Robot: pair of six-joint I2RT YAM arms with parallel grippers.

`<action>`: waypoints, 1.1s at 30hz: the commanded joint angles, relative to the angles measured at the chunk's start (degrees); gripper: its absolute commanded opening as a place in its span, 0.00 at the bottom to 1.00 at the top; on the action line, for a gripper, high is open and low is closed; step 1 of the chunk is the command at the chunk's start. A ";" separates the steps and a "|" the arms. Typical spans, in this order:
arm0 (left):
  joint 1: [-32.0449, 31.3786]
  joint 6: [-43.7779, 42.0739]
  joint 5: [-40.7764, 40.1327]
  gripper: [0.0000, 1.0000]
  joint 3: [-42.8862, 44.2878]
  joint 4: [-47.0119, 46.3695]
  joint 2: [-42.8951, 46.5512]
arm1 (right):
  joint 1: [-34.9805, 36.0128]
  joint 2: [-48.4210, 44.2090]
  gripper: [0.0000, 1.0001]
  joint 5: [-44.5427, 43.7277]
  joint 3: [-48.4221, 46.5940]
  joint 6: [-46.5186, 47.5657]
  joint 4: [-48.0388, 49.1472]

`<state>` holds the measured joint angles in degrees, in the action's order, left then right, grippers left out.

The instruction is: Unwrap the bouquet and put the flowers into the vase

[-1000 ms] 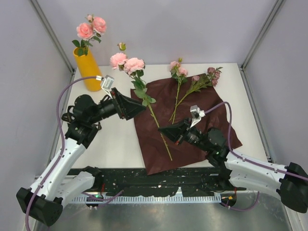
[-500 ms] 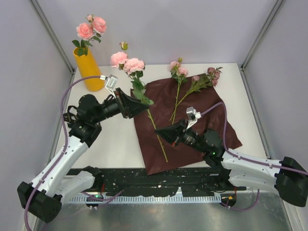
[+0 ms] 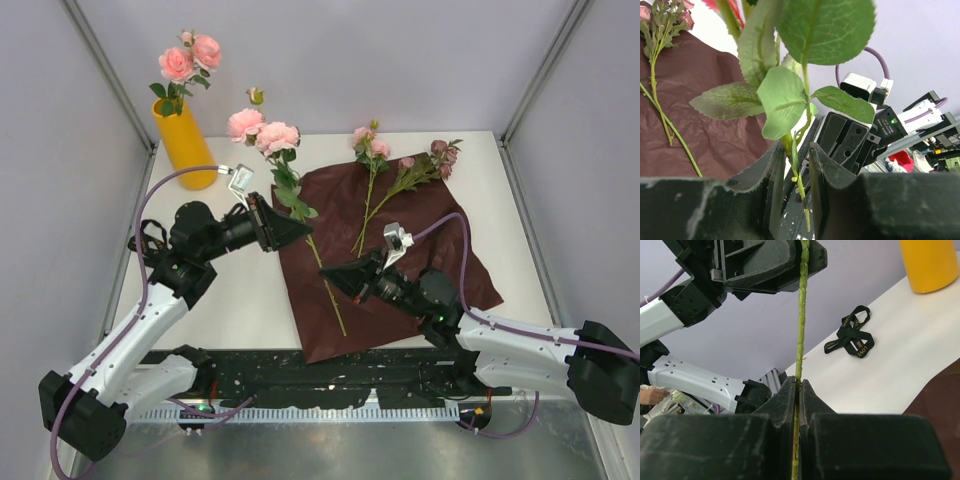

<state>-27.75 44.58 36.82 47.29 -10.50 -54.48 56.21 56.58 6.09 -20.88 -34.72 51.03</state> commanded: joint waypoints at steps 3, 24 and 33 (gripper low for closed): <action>-0.20 -1.77 -0.35 0.09 2.46 -1.54 -0.28 | 0.57 0.46 0.06 -1.43 -0.39 1.06 3.38; 2.51 -49.13 -61.32 0.00 19.50 6.83 2.11 | 0.49 -9.55 0.95 -8.11 -1.00 7.65 -13.14; 12.71 -56.60 -67.05 0.00 30.92 -8.47 -12.74 | 0.48 -11.13 0.95 -9.08 -1.26 10.28 -17.00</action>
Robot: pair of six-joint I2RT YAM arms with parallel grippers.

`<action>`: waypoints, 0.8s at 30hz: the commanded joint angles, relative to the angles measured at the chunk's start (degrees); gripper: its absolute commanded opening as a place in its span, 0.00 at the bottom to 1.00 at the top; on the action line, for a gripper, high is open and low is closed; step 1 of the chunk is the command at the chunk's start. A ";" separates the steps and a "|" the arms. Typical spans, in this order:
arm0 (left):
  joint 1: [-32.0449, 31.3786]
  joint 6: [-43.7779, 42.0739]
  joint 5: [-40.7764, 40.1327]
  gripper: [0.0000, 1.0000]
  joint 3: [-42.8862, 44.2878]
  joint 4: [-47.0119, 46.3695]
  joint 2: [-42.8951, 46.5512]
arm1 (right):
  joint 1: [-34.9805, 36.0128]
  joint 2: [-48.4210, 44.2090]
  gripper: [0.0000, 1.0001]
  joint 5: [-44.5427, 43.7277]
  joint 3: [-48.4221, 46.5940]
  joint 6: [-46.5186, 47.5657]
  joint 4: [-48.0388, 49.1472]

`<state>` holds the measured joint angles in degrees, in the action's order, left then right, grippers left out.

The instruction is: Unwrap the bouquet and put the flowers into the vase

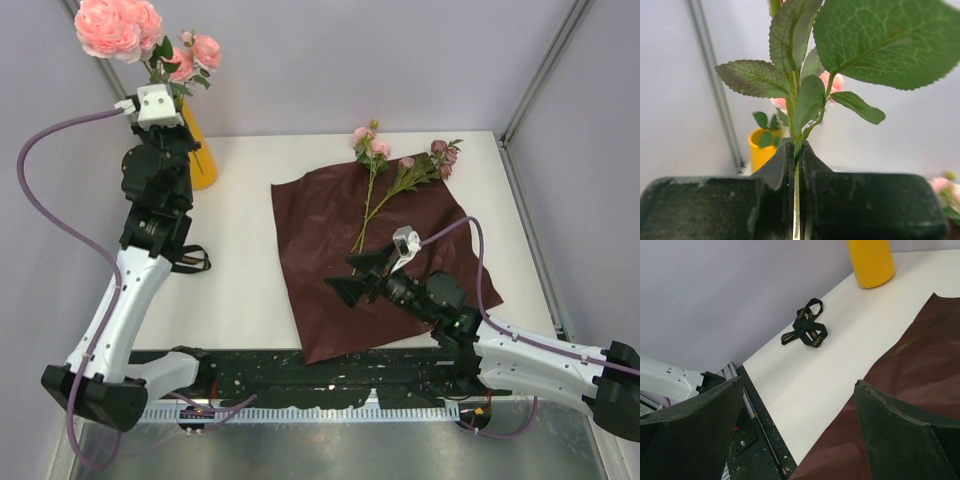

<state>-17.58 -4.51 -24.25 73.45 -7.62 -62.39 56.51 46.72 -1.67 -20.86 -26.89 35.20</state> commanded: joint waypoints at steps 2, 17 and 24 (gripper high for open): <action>4.48 -8.23 -6.07 0.00 7.75 -13.37 -8.26 | 0.18 -1.28 0.95 -1.40 -1.46 3.16 -1.97; 13.01 -5.86 2.89 0.00 19.70 -23.23 -22.15 | -0.09 6.45 0.95 -0.52 -3.57 4.39 -0.66; 13.36 -7.96 2.98 0.00 21.03 -25.95 -27.43 | -0.44 6.81 0.95 -0.61 -4.63 6.06 -1.89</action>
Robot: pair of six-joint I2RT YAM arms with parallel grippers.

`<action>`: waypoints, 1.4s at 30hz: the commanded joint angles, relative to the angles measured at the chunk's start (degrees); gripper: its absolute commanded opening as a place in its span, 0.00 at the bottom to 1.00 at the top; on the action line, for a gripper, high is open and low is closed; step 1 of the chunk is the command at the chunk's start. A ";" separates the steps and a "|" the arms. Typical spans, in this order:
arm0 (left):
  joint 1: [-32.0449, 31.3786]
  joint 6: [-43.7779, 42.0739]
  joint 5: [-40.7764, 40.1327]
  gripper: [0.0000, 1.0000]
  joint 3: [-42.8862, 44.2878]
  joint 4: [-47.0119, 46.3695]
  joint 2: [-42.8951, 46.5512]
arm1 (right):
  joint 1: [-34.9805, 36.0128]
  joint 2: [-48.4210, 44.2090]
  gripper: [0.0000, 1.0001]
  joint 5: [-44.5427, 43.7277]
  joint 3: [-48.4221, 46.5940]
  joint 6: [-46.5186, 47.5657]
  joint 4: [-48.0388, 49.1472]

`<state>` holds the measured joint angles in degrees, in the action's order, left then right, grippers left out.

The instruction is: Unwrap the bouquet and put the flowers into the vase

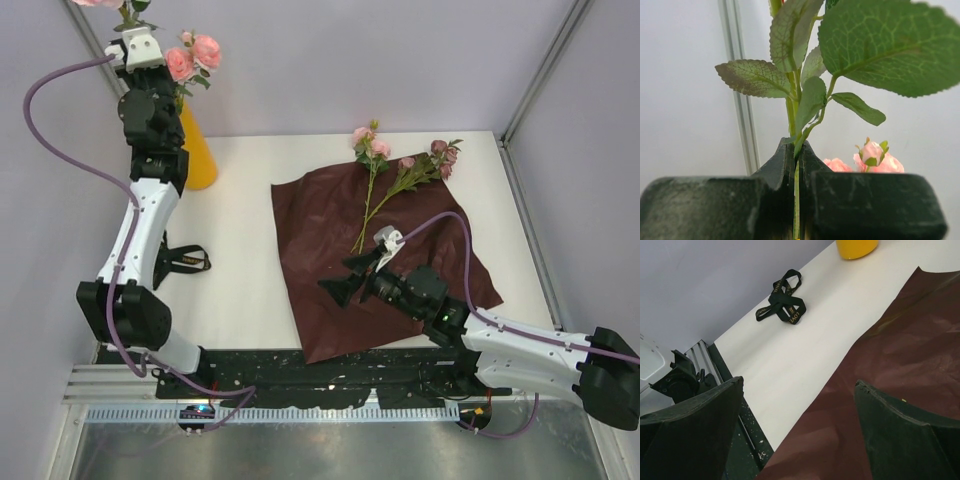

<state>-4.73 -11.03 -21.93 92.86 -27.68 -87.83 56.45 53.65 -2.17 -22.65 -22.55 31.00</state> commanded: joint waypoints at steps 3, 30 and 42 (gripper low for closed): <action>0.86 -2.15 1.10 0.00 0.31 -7.55 -3.31 | -0.72 -0.04 0.95 -0.20 -2.48 1.80 2.39; 2.27 6.63 6.71 0.69 -13.39 0.43 -6.48 | -1.34 -0.56 0.95 -0.28 -2.92 -0.04 1.78; 2.27 7.51 15.95 1.00 -24.30 12.12 5.20 | -1.43 -4.52 0.95 -7.75 -8.01 -3.82 -11.48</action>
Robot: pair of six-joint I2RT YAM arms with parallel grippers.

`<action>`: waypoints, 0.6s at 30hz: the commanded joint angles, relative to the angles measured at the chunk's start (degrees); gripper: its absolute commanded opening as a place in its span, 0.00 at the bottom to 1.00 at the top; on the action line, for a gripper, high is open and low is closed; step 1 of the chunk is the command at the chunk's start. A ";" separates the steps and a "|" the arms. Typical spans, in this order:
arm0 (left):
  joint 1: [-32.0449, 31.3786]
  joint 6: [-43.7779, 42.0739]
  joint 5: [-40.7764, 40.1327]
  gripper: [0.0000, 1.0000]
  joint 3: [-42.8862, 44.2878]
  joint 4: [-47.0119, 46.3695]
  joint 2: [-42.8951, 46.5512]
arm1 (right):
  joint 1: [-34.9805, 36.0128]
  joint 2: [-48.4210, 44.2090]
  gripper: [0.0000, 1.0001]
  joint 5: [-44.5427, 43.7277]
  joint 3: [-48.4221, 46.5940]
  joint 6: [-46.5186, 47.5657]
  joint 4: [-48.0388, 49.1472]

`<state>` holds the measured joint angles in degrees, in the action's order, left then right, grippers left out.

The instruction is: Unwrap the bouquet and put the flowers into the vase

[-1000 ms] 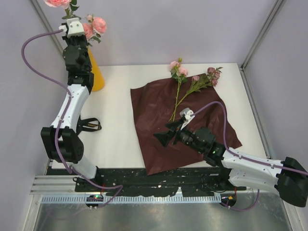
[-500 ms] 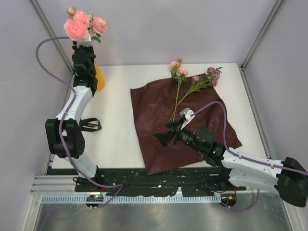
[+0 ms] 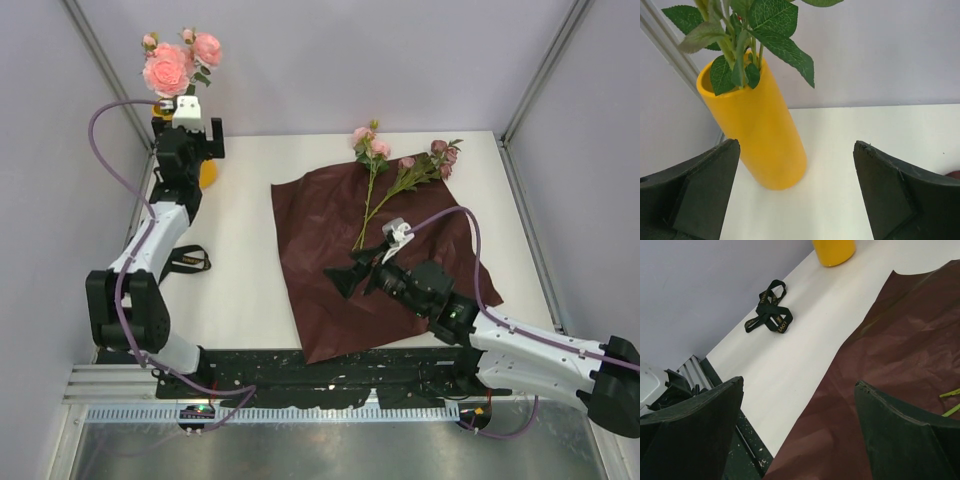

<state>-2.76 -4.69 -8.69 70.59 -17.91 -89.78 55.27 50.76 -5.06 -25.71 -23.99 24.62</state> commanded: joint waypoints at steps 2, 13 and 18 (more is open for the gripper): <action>0.22 2.48 3.33 1.00 -3.43 5.24 9.78 | -0.25 -1.72 0.95 -6.45 -6.36 -3.25 -8.97; 0.30 16.98 5.34 1.00 -10.82 25.54 22.62 | -0.42 -3.39 0.97 -17.08 -7.42 -8.71 -18.29; 0.30 23.40 11.84 0.99 -16.87 31.96 30.34 | -3.32 -1.72 1.00 -22.54 -7.33 -5.81 -20.84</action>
<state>-2.70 11.60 -2.94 57.63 6.66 -65.89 54.11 48.51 -21.41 -32.05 -31.31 5.34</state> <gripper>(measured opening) 0.994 0.989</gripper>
